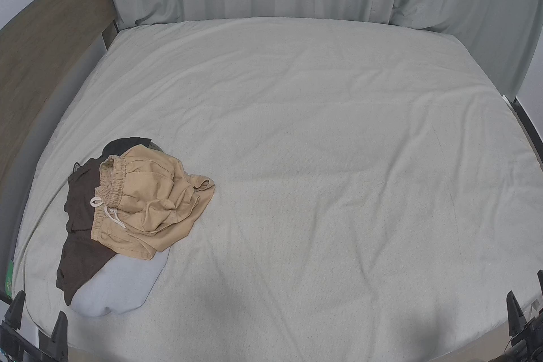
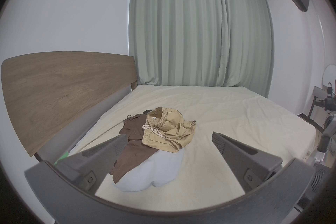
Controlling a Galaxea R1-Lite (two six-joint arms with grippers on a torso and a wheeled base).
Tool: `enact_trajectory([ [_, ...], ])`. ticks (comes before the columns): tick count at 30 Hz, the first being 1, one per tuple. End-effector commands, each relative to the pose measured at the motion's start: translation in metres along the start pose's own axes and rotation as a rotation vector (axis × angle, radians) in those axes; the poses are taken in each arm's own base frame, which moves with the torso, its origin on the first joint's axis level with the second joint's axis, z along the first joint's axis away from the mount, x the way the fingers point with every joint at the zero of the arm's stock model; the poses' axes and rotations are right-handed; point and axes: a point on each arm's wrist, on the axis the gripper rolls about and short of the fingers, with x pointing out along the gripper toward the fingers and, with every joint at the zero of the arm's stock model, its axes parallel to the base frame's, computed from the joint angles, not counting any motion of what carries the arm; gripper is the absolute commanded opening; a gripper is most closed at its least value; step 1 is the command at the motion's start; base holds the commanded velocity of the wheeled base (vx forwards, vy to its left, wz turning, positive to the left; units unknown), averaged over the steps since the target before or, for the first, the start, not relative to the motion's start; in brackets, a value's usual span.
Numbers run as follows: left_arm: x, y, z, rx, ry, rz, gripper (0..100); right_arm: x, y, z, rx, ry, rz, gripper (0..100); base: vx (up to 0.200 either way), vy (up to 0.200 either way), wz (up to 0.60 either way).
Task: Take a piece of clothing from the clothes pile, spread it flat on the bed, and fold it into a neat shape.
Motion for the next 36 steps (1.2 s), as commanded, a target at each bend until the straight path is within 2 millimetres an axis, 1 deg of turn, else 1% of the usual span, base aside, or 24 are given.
enact_trajectory([
  [1, 0.000, 0.000, -0.005, -0.006, 0.000, 0.001, 100, 0.000, 0.000, -0.005, -0.002, 0.001, 0.003, 100, 0.000, 0.000, 0.00],
  [17, 0.000, 0.000, -0.004, -0.003, -0.006, -0.002, 100, 0.000, 0.000, -0.005, -0.009, 0.000, 0.004, 100, 0.000, 0.000, 0.00],
  [20, -0.004, 0.000, 0.018, -0.003, -0.132, 0.000, 100, 0.000, 0.000, -0.005, -0.009, 0.000, 0.004, 100, 0.000, 0.000, 0.00],
  [21, -0.007, 0.000, 0.030, -0.002, -0.169, 0.001, 100, 0.000, 0.000, -0.005, -0.009, 0.000, 0.004, 100, 0.000, 0.000, 0.00],
  [23, -0.009, 0.000, 0.037, 0.000, -0.160, -0.002, 100, 0.000, 0.000, -0.005, -0.009, 0.000, 0.004, 100, 0.000, 0.000, 0.00],
  [29, -0.006, 0.000, 0.034, 0.000, -0.113, -0.022, 100, 0.000, 0.000, -0.005, -0.009, 0.000, 0.004, 100, 0.000, 0.000, 0.00],
  [36, -0.001, -0.001, 0.037, -0.010, -0.076, -0.028, 100, 0.000, 0.000, -0.005, -0.009, 0.000, 0.006, 100, 0.000, 0.000, 0.00],
])
